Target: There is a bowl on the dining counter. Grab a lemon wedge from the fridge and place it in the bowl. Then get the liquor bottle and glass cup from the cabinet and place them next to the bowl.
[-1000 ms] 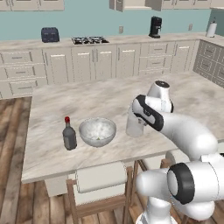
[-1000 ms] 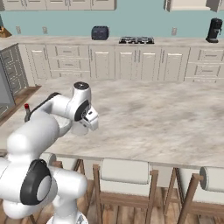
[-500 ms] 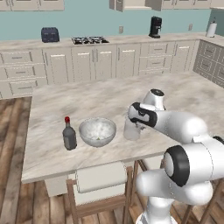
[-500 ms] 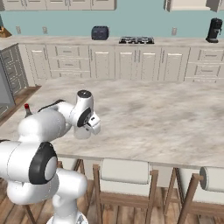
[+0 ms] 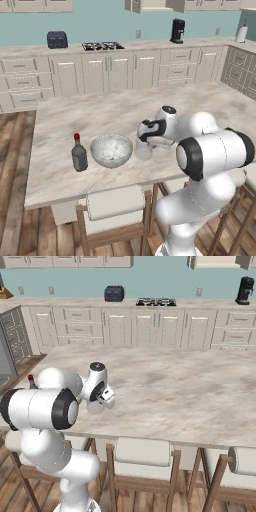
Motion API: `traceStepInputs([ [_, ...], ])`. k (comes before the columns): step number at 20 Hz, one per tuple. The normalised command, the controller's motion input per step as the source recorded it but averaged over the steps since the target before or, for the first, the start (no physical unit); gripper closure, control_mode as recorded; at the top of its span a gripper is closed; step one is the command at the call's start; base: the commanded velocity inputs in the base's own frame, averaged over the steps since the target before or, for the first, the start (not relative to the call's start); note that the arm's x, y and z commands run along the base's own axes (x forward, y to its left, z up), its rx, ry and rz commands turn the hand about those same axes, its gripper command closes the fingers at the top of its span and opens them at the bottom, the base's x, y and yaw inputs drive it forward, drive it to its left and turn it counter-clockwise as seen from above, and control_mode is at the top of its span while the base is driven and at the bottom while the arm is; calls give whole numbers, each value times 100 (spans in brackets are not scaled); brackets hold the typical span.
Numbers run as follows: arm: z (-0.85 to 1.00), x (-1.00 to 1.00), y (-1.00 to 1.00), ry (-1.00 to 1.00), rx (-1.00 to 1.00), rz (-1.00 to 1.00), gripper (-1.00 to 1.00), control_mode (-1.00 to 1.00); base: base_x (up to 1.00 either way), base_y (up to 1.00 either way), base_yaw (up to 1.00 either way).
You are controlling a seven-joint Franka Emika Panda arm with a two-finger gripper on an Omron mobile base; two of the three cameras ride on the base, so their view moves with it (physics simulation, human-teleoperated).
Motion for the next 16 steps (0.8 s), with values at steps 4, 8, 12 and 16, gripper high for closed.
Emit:
traceStepInputs([
  [4,-23,55,14,0,0,0,100,-100,0,0,0],
  [8,-37,46,1,0,0,0,100,-100,0,0,0],
  [12,-45,38,0,0,0,0,100,-100,0,0,0],
  [16,-38,15,6,0,-1,0,-100,-100,0,0,0],
])
